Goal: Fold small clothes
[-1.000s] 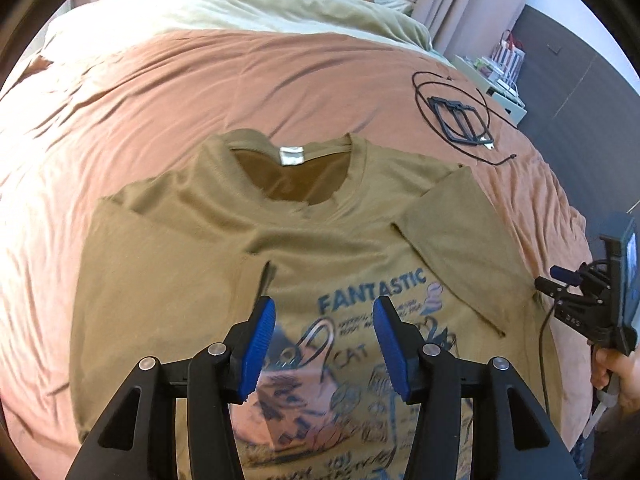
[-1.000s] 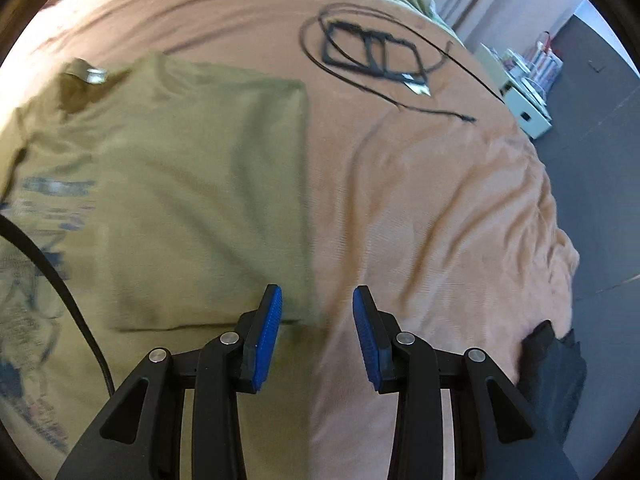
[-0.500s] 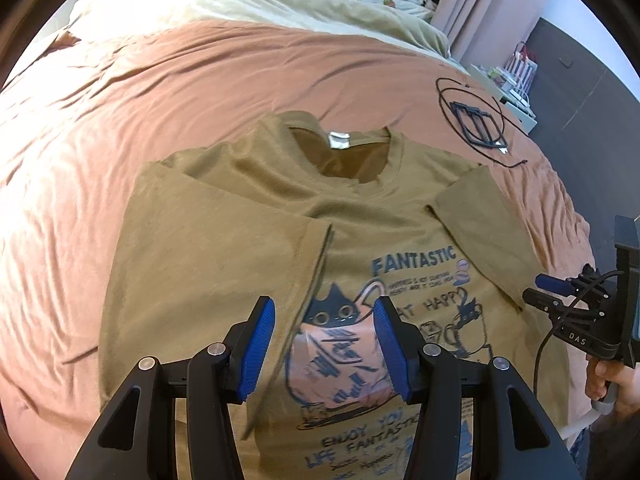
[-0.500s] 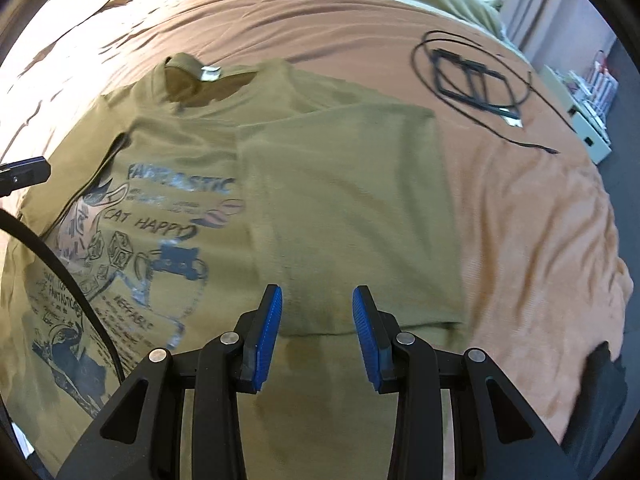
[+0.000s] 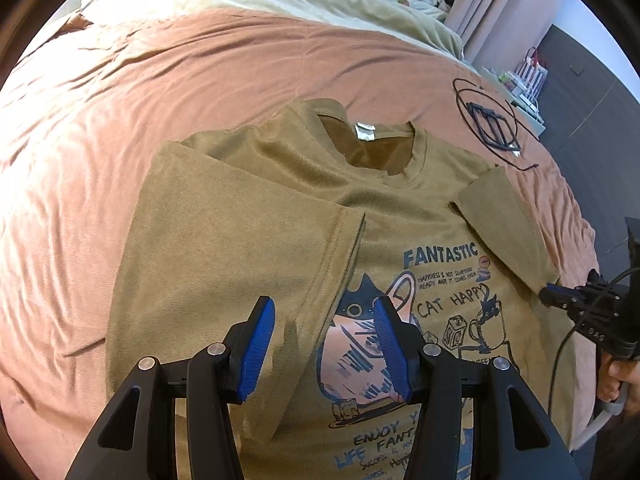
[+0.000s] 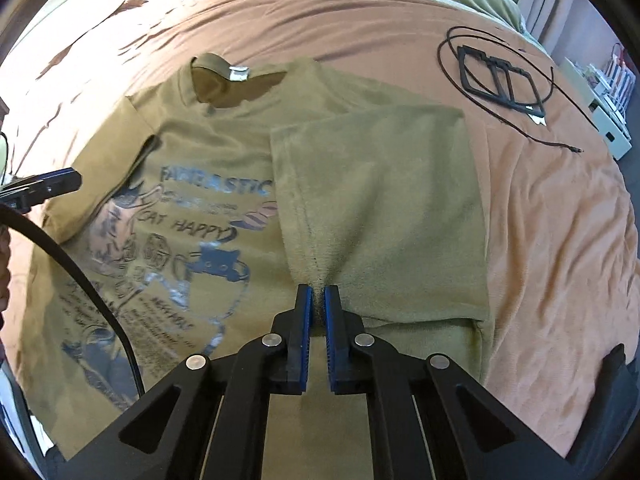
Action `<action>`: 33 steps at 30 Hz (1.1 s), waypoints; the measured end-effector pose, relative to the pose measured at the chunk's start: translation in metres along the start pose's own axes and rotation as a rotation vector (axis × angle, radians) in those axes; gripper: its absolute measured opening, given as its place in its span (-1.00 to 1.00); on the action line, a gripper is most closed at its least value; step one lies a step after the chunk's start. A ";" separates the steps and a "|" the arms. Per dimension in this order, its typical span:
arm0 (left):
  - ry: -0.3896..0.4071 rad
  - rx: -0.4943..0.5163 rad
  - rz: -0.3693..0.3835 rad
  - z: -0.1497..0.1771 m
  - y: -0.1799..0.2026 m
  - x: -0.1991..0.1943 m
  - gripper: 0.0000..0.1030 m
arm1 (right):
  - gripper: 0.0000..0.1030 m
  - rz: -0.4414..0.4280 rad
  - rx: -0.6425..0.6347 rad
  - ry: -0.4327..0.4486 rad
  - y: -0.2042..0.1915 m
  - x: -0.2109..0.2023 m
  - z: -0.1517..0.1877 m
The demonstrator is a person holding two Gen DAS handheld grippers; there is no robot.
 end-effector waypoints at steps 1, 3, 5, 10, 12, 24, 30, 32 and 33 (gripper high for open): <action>0.002 -0.001 0.002 0.000 0.000 -0.001 0.04 | -0.91 0.003 -0.010 -0.022 -0.001 0.000 0.002; 0.005 -0.001 0.004 -0.001 -0.001 -0.003 0.04 | -0.91 0.005 -0.014 -0.042 -0.001 -0.001 0.005; 0.007 0.002 0.005 -0.001 -0.001 -0.004 0.04 | -0.89 -0.033 0.018 -0.036 0.002 -0.004 0.001; 0.005 0.009 -0.001 -0.001 -0.005 -0.003 0.04 | -0.88 -0.010 0.076 0.003 0.017 -0.002 -0.008; 0.005 0.011 -0.006 -0.001 -0.008 -0.002 0.04 | -0.88 -0.009 0.093 -0.006 0.019 0.007 -0.006; 0.004 -0.042 -0.027 0.021 -0.035 -0.018 0.04 | -0.47 -0.031 0.136 -0.009 0.017 -0.004 0.009; 0.042 -0.057 -0.005 0.042 -0.033 -0.059 0.18 | 0.12 -0.013 0.137 0.029 0.013 -0.058 0.034; 0.056 -0.047 -0.012 0.048 -0.032 -0.071 0.21 | 0.48 -0.013 0.136 0.051 0.011 -0.075 0.044; 0.065 -0.046 -0.016 0.052 -0.033 -0.081 0.23 | 0.57 -0.010 0.131 0.074 0.010 -0.084 0.048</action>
Point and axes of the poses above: each gripper's, at about its wrist camera, not at the fingertips, and x roughly the way its jaws point, y to its right, z to its underside, the point moved 7 cm from there along x, roughly the way its jaws point, and after that the axes turned 4 degrees about x, right-handed, at the moved point
